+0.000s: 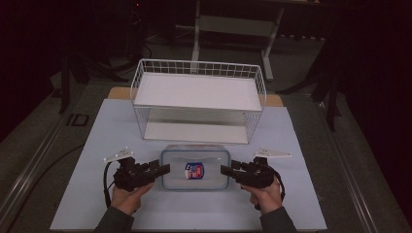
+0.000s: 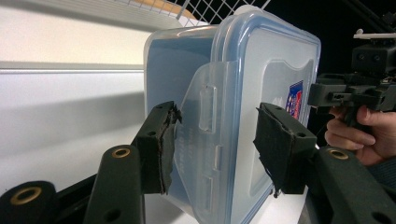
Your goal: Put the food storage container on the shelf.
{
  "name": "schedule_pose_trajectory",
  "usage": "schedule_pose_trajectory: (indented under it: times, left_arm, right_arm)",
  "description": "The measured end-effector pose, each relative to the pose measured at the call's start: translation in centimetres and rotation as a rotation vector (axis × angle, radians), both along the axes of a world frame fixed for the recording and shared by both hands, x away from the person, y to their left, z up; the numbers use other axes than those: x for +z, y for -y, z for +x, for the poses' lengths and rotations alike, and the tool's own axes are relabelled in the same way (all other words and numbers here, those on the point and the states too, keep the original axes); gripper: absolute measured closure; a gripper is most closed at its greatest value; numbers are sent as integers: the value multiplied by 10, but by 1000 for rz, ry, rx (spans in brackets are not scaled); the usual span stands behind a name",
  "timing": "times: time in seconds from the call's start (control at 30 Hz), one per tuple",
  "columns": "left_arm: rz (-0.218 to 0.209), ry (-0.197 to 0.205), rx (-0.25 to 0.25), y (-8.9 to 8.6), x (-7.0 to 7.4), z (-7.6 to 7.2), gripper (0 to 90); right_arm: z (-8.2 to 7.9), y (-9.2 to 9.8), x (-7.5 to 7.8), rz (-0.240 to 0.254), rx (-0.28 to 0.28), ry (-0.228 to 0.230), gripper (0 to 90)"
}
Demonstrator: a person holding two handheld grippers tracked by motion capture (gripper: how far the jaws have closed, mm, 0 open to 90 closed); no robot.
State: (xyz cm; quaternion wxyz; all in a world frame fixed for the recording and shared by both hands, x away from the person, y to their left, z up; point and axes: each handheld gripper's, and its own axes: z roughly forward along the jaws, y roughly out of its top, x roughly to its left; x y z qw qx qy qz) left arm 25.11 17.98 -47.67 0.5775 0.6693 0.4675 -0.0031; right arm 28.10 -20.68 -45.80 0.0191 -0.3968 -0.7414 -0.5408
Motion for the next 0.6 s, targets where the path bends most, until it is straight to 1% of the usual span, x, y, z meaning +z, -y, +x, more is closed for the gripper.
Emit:
schedule_pose_trajectory:
  times: [0.2,0.43,0.6]
  left_arm:
    - [-2,23,-3,0,2,-1,485]
    - [1,47,-2,-2,5,-1,486]
    - [-3,54,-3,-3,6,-1,485]
  right_arm:
    - [-2,0,5,-3,0,26,515]
    - [-2,-2,7,-2,1,41,515]
    - [-3,-3,9,-6,1,55,515]
